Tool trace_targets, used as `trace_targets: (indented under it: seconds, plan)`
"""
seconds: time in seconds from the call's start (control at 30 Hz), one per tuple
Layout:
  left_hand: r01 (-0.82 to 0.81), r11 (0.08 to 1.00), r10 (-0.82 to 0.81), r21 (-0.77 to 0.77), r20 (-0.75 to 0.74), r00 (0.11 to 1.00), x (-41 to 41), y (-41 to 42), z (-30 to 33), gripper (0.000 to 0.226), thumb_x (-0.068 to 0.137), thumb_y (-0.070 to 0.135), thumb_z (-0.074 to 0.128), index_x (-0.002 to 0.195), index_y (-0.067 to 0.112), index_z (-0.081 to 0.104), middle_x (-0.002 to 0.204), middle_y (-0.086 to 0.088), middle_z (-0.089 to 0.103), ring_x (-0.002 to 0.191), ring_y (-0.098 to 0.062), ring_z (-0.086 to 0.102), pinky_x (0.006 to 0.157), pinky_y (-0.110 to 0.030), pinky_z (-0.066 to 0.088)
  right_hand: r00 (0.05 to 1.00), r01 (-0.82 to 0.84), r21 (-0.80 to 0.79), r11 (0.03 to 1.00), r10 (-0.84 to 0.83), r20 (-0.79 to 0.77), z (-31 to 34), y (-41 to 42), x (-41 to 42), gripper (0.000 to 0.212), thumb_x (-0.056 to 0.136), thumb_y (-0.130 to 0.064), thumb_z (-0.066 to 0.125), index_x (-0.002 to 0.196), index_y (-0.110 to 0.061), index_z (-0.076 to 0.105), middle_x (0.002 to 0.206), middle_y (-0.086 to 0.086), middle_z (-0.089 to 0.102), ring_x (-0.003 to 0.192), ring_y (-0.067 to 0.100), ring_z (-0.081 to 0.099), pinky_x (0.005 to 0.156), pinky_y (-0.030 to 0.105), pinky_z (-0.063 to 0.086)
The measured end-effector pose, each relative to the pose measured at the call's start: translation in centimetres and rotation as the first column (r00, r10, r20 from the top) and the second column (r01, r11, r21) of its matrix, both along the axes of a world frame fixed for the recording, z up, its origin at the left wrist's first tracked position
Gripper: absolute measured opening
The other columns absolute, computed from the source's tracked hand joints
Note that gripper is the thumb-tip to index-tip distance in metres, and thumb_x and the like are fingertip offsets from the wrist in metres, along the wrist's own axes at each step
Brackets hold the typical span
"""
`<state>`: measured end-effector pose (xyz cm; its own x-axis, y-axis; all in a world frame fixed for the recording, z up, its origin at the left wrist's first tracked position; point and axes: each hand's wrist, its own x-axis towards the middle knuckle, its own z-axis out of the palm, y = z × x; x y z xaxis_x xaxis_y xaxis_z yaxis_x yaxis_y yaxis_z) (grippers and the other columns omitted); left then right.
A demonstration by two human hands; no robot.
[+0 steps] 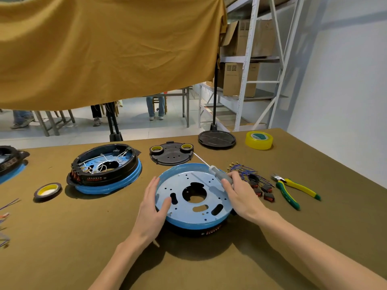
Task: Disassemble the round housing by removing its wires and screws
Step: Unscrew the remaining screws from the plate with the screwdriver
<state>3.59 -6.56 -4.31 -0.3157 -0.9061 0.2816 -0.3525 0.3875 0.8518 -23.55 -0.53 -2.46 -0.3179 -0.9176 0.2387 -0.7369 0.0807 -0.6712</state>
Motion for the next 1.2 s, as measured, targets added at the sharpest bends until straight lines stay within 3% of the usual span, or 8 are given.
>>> trace_targets:
  seconds: [0.17,0.37,0.53,0.67,0.8,0.93,1.13,1.2]
  plan:
    - [-0.356,0.931,0.325,-0.075,-0.269,0.907,1.0,0.8,0.0,0.026,0.103,0.041,0.049,0.121,0.029,0.062,0.091,0.017,0.073,0.078,-0.009,0.066,0.073,-0.04,0.059,0.996,-0.077,-0.081,0.994,0.074,-0.047,2.2,-1.5,-0.9,0.021,0.108,-0.043,0.038,0.113,-0.028,0.05,0.08,-0.006,0.057,0.065,0.007,0.05,0.057,0.024,0.037]
    - [-0.18,0.967,0.202,0.178,-0.11,0.973,0.1,-1.0,0.4,0.049,0.105,0.014,0.054,0.152,0.022,0.042,0.14,0.011,0.047,0.134,-0.012,0.047,0.108,-0.036,0.045,0.984,0.0,-0.241,0.97,0.042,0.172,2.9,-0.9,1.1,0.015,0.108,-0.036,0.043,0.119,-0.028,0.047,0.093,0.009,0.067,0.074,0.02,0.058,0.066,0.041,0.047]
    - [-0.214,0.953,0.247,0.216,-0.138,0.959,-1.5,1.1,-0.7,0.039,0.111,0.031,0.04,0.149,0.022,0.045,0.132,0.002,0.062,0.122,-0.015,0.058,0.105,-0.044,0.051,0.979,0.121,-0.221,0.968,-0.079,0.19,-0.9,-0.1,3.7,0.021,0.107,-0.038,0.044,0.123,-0.026,0.049,0.085,-0.002,0.063,0.064,0.007,0.054,0.054,0.02,0.038]
    - [-0.346,0.914,0.377,0.21,-0.128,0.918,-0.2,1.2,-1.2,0.031,0.108,0.048,0.039,0.12,0.023,0.053,0.11,0.004,0.062,0.107,-0.019,0.062,0.087,-0.041,0.054,0.98,0.103,-0.249,0.963,-0.056,0.191,1.3,-1.9,1.4,0.024,0.107,-0.029,0.046,0.127,-0.016,0.051,0.087,0.005,0.062,0.067,0.015,0.054,0.057,0.029,0.044]
    - [-0.281,0.929,0.281,0.242,0.035,0.959,0.3,-0.5,-1.0,0.037,0.108,0.042,0.044,0.134,0.017,0.054,0.131,0.0,0.055,0.127,-0.02,0.051,0.105,-0.04,0.043,0.977,0.125,-0.278,0.952,-0.07,0.199,2.7,-1.6,-0.1,0.028,0.107,-0.028,0.047,0.133,-0.018,0.051,0.097,0.005,0.065,0.085,0.023,0.06,0.071,0.038,0.048]
    - [-0.245,0.929,0.201,0.275,0.178,0.963,-1.4,-0.4,-0.9,0.034,0.111,0.036,0.026,0.104,0.018,0.055,0.116,-0.006,0.057,0.118,-0.027,0.05,0.112,-0.053,0.037,0.993,0.095,-0.317,0.944,-0.069,0.092,0.4,0.6,3.2,0.029,0.106,-0.032,0.048,0.133,-0.023,0.052,0.09,-0.006,0.059,0.076,0.014,0.054,0.067,0.033,0.043]
    - [-0.123,0.894,0.223,0.431,-0.19,0.956,-2.0,1.5,-0.2,0.027,0.108,0.043,0.042,0.122,0.023,0.053,0.116,0.004,0.061,0.109,-0.005,0.056,0.083,-0.029,0.048,0.99,0.113,-0.253,0.961,-0.087,0.111,0.6,0.0,3.4,0.034,0.107,-0.026,0.048,0.139,-0.015,0.051,0.1,-0.001,0.059,0.086,0.016,0.053,0.073,0.028,0.04]
    - [-0.052,0.84,0.262,0.54,-0.32,0.911,-1.7,1.4,0.3,0.031,0.105,0.042,0.053,0.129,0.022,0.052,0.12,0.005,0.061,0.113,-0.01,0.058,0.092,-0.034,0.051,0.982,0.145,-0.255,0.956,-0.108,0.155,1.4,-0.2,2.4,0.032,0.106,-0.023,0.05,0.137,-0.015,0.05,0.101,-0.001,0.058,0.084,0.017,0.054,0.072,0.028,0.041]
